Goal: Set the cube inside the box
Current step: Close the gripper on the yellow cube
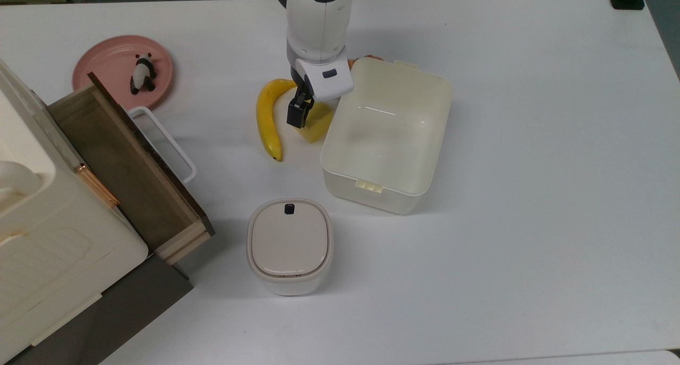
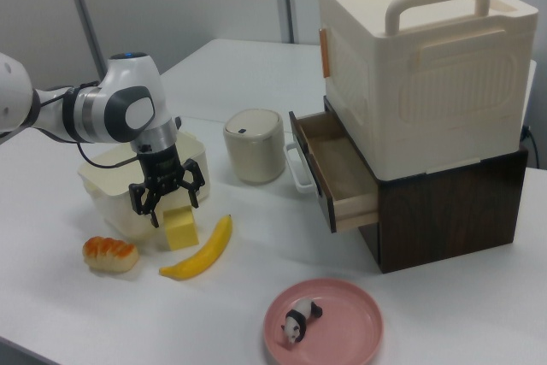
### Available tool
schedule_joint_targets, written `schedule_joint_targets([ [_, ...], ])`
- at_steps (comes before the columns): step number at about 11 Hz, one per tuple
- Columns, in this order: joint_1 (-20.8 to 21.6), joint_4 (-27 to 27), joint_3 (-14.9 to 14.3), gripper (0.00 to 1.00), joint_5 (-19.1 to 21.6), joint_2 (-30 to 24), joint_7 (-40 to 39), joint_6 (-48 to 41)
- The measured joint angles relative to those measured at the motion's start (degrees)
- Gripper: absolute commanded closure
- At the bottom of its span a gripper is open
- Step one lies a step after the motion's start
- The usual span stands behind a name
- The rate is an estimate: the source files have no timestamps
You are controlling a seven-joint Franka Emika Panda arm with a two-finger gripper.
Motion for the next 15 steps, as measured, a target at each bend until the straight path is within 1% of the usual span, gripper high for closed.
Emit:
schedule_joint_targets([
  [3,0.04,0.24,0.00,0.00,0.00,0.26,0.00,0.00],
  [9,0.52,1.55,0.00,0.00,-0.10,2.99,0.00,0.02],
  [11,0.69,1.59,0.00,0.00,-0.89,3.29,0.00,0.02],
  [12,0.70,1.59,0.00,0.08,-1.16,3.51,0.00,0.02],
  [13,0.70,1.60,0.00,0.27,-1.23,3.77,0.00,0.02],
  [14,0.72,1.63,0.00,0.50,-1.95,3.96,0.00,0.02],
  [15,0.74,1.63,0.00,0.62,-3.27,4.08,0.00,0.02],
])
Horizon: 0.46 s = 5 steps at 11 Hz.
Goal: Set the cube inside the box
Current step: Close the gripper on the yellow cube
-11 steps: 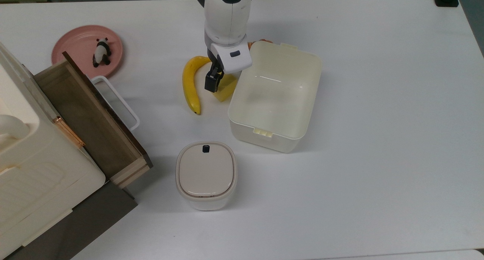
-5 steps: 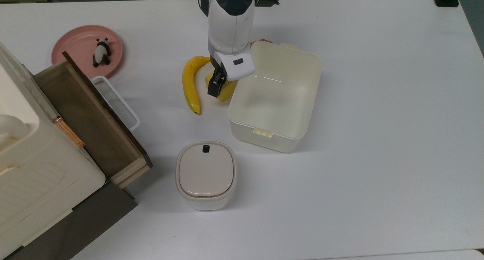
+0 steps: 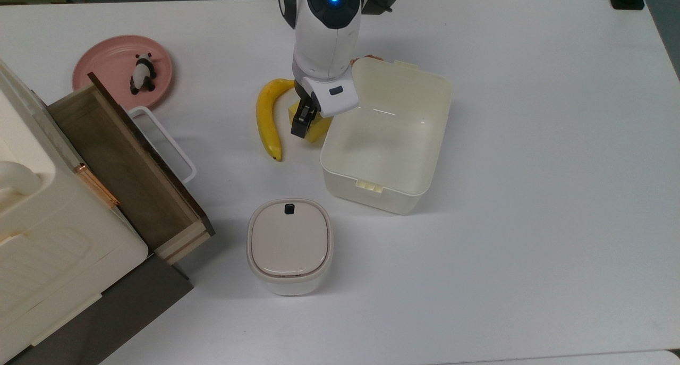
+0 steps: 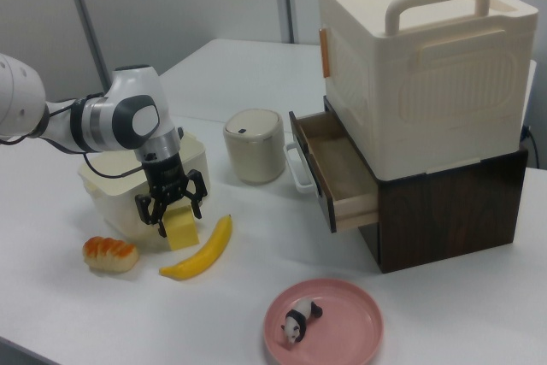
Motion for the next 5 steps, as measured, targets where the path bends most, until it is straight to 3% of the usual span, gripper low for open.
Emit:
schedule_joint_targets([
  [2,0.02,0.07,0.00,0.74,-1.02,0.11,0.00,0.00],
  [5,0.06,0.39,0.00,0.74,-1.06,0.14,0.00,0.00],
])
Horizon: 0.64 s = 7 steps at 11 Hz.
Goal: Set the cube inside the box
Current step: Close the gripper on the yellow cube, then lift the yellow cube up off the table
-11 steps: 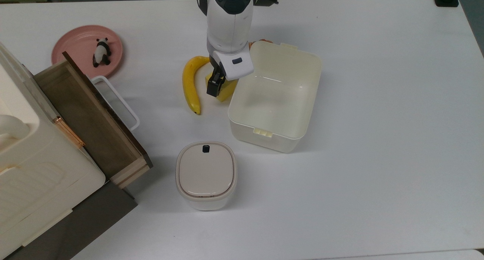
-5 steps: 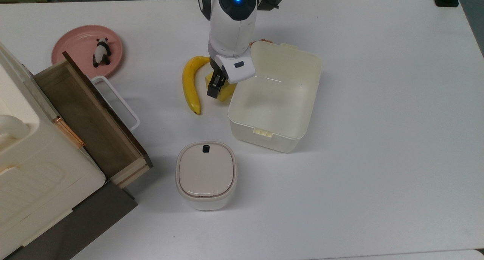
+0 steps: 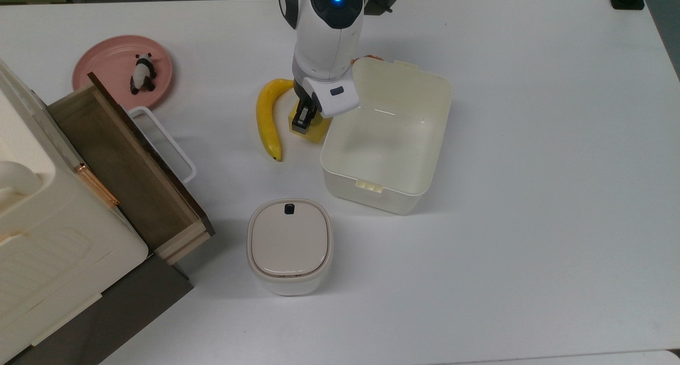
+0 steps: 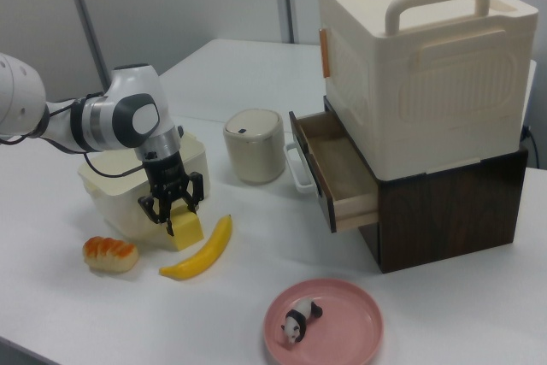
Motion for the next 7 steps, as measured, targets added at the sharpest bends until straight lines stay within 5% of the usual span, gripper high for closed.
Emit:
schedule_joint_targets([
  [7,-0.16,5.40,-0.46,0.74,0.00,-1.71,0.07,-4.80],
])
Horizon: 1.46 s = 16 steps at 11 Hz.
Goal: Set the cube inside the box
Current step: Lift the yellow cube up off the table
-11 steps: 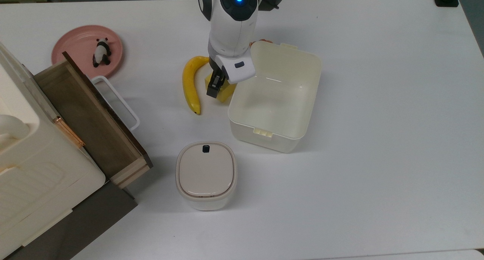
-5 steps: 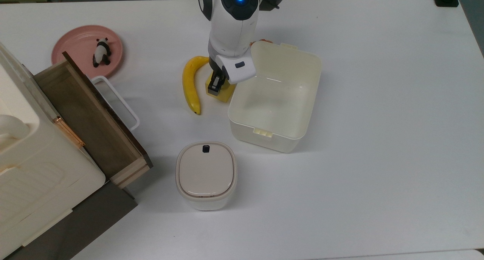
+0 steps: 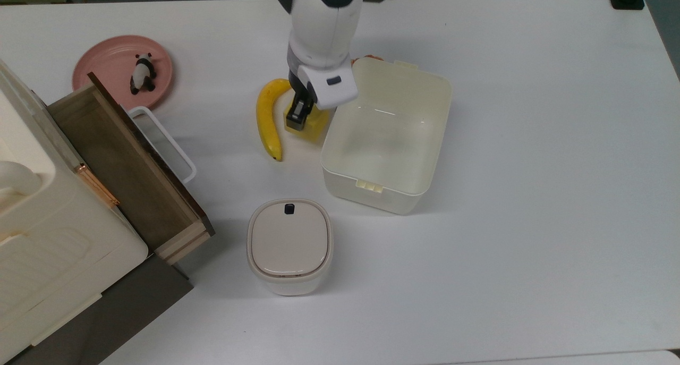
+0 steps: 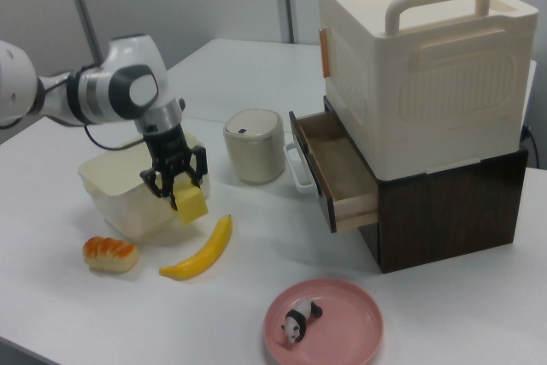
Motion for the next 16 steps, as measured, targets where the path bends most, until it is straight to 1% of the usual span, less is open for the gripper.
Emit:
schedule_joint_targets([
  [2,-0.19,3.44,-0.30,0.74,0.15,-1.51,0.01,-5.08],
  [4,-0.22,4.97,-0.39,0.74,0.32,-3.07,0.22,-7.76],
  [7,-0.27,5.17,-1.08,0.74,0.36,-5.03,0.25,-9.31],
  [11,-0.27,5.15,-1.08,0.74,0.47,-5.07,0.26,-9.33],
  [12,-0.27,5.14,-1.08,0.74,0.94,-5.07,0.39,-9.33],
  [14,-0.26,5.62,-1.08,0.74,3.21,-5.08,1.12,-9.33],
  [16,-0.13,7.39,-0.91,0.74,4.52,-5.10,1.13,-9.33],
])
